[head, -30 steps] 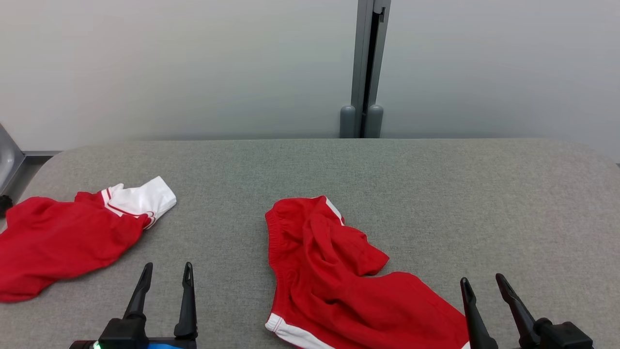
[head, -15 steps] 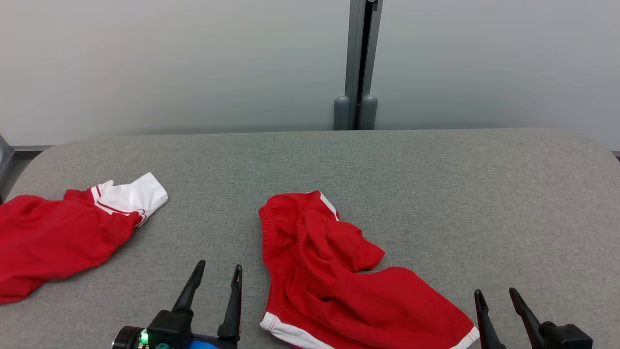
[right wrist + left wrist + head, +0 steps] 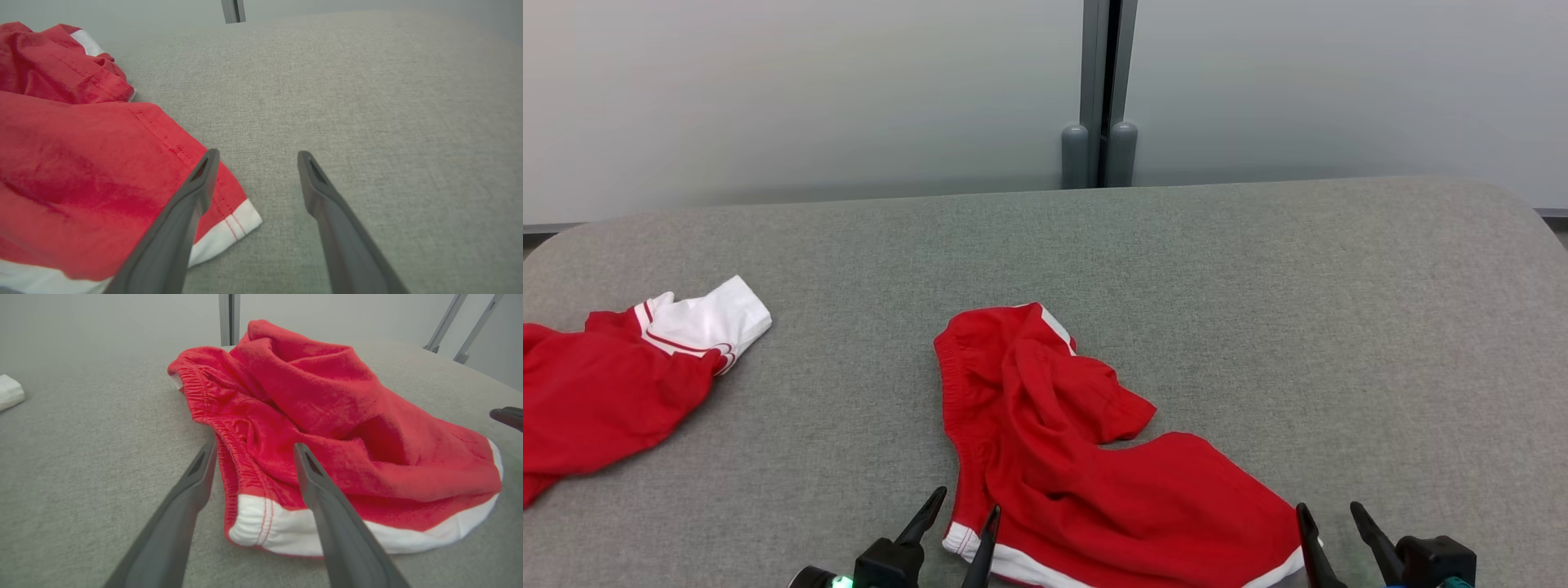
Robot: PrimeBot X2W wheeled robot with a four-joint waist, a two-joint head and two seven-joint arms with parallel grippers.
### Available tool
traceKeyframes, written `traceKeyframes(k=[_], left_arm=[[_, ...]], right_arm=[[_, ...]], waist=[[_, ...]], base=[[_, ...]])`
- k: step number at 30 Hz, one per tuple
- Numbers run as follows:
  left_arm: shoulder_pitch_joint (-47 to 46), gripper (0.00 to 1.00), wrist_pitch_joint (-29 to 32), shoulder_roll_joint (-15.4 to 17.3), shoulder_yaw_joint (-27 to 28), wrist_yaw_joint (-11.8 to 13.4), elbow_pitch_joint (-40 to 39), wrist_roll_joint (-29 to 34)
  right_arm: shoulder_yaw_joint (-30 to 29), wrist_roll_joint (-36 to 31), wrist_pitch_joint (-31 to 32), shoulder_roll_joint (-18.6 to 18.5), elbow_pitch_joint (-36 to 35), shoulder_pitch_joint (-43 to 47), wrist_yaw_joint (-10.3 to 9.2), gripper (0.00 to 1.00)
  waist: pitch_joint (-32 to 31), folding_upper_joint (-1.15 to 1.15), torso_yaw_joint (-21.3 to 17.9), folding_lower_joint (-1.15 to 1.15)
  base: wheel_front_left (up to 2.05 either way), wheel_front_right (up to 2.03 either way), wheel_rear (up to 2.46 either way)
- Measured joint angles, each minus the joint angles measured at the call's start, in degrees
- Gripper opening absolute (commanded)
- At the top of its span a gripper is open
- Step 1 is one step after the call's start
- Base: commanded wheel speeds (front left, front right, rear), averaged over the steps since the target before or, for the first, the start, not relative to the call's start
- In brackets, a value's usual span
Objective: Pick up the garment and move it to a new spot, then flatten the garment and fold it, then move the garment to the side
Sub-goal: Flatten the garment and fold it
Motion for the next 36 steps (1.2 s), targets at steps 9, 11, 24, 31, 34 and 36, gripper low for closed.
traceKeyframes(k=[9,11,24,31,34,36], left_arm=[[0.0,1.0,0.0,1.3,-5.4,0.0,3.4,-2.5],[0.0,1.0,0.0,1.7,-6.7,0.0,4.1,-3.3],[-2.0,1.0,0.0,3.3,-14.6,0.0,6.9,-7.3],[-3.7,0.0,0.0,3.2,-17.6,0.0,8.2,-10.1],[-4.2,0.0,0.0,2.9,-17.7,0.0,7.6,-11.3],[-4.5,0.0,0.0,3.0,-17.0,0.0,6.7,-11.8]], right_arm=[[1.7,2.3,0.0,0.0,4.4,-0.8,0.0,1.0],[1.9,2.7,0.0,0.0,5.3,-0.8,0.0,1.0],[6.4,8.8,-0.3,-0.2,12.2,-4.0,-0.01,1.0],[11.6,12.8,-0.4,-0.2,12.7,-5.4,-0.07,0.0],[11.8,12.8,-0.1,-0.1,10.3,-5.2,-0.05,0.0],[11.3,12.8,-0.1,0.0,7.7,-5.0,0.0,0.0]], waist=[[0.6,0.0,0.3,0.0],[0.5,0.0,0.4,0.0],[0.5,-0.02,0.1,-0.01],[0.7,-0.02,0.3,-0.01],[0.9,-0.01,0.3,-0.01],[1.1,-0.02,0.2,0.0]], base=[[0.0,0.0,0.0],[0.0,0.0,0.0],[0.0,0.0,0.0],[0.0,0.0,0.0],[0.0,0.0,0.0],[0.0,0.0,0.0]])
